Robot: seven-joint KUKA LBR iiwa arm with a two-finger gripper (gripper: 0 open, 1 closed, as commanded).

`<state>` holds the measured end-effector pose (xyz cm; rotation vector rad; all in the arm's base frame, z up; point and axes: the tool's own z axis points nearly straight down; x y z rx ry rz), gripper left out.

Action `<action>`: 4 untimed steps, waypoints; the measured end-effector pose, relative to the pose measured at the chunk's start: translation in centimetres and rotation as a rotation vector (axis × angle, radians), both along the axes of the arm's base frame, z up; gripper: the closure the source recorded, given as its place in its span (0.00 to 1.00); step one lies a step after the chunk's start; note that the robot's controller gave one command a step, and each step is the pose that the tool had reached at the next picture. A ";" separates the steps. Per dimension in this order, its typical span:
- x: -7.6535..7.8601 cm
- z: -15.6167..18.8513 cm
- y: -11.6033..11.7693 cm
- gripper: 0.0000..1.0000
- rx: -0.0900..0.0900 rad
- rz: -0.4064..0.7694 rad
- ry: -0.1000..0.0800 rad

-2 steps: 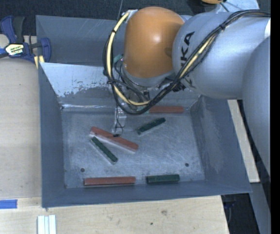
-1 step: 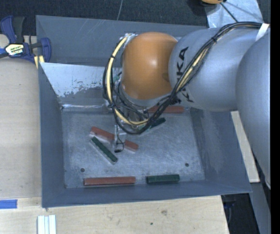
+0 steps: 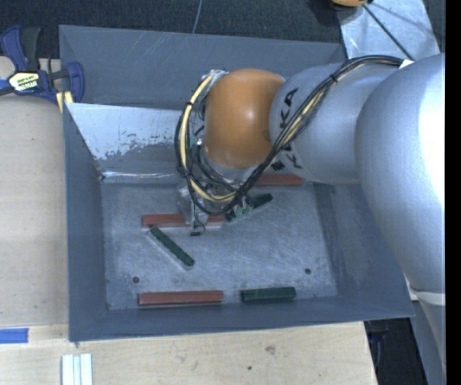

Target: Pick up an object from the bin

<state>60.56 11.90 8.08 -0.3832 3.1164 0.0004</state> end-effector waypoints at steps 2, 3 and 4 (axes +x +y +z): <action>0.0 0.0 0.0 0.00 0.001 -0.001 -0.001; -4.5 -0.8 5.5 1.00 0.003 -0.076 -0.003; -4.6 -1.0 5.4 0.00 0.001 -0.077 -0.001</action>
Offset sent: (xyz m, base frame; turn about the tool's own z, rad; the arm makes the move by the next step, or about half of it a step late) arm 0.0000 0.0000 0.0000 0.0000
